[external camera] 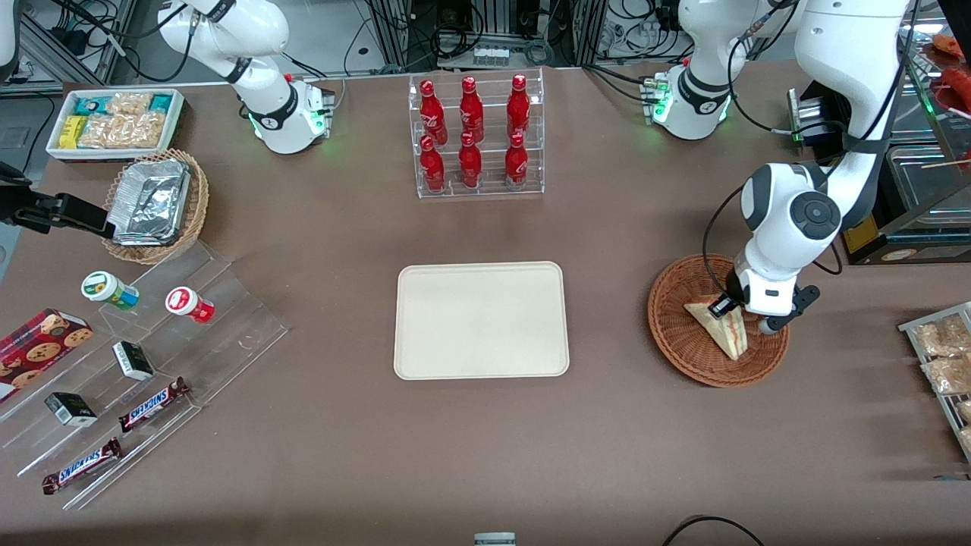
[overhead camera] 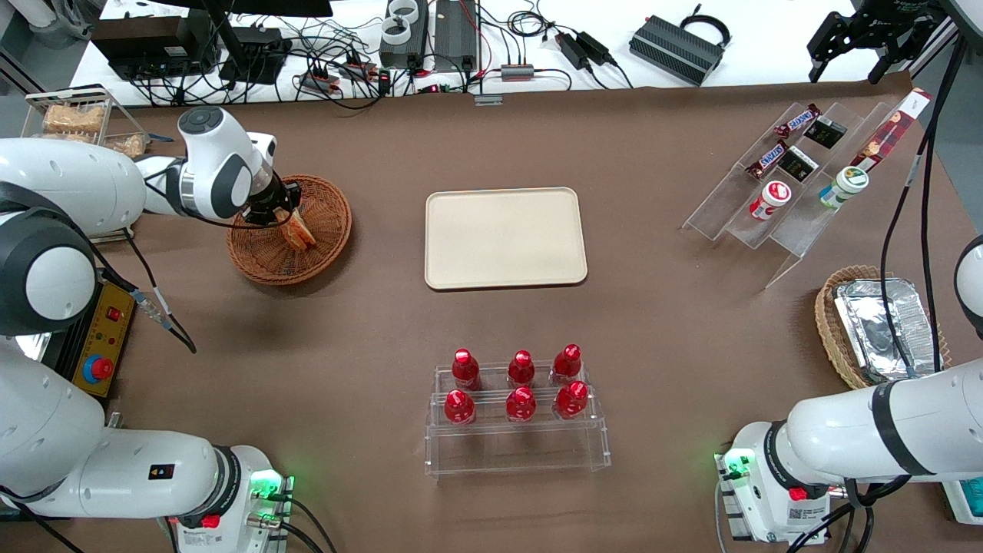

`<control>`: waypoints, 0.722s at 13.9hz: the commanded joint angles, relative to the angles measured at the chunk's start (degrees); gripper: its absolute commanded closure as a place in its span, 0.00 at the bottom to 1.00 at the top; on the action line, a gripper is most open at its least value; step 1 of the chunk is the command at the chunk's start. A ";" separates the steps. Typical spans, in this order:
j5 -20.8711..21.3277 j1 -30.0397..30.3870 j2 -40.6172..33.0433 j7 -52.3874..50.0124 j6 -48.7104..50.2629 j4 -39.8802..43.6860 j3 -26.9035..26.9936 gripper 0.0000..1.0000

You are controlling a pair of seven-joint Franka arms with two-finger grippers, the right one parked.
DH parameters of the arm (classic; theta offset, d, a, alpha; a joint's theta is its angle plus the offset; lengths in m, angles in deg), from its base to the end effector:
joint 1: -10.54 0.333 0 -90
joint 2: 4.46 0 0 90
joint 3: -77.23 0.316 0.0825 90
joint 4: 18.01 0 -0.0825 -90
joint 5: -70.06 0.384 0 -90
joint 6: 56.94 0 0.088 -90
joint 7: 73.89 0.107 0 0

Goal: Place sandwich from basket to tray
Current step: 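Close the left gripper on the wrapped sandwich in the basket, then lift the sandwich and carry it with the left gripper to the tray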

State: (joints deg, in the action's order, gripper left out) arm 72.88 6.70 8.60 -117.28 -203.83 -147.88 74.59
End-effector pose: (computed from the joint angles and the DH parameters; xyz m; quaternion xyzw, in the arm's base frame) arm 0.5407 -0.0622 0.2650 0.9539 0.2979 0.0353 0.0065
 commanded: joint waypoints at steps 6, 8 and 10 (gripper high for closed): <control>0.43 -13.88 -3.05 -2.91 32.27 20.68 -0.78 0.79; 0.25 -19.07 -1.56 -5.64 32.64 23.68 -0.87 0.79; -0.18 -24.35 2.21 -6.87 32.37 27.80 -0.87 0.79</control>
State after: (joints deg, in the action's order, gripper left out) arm 72.83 -13.24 5.82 -122.41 -172.69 -125.67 73.05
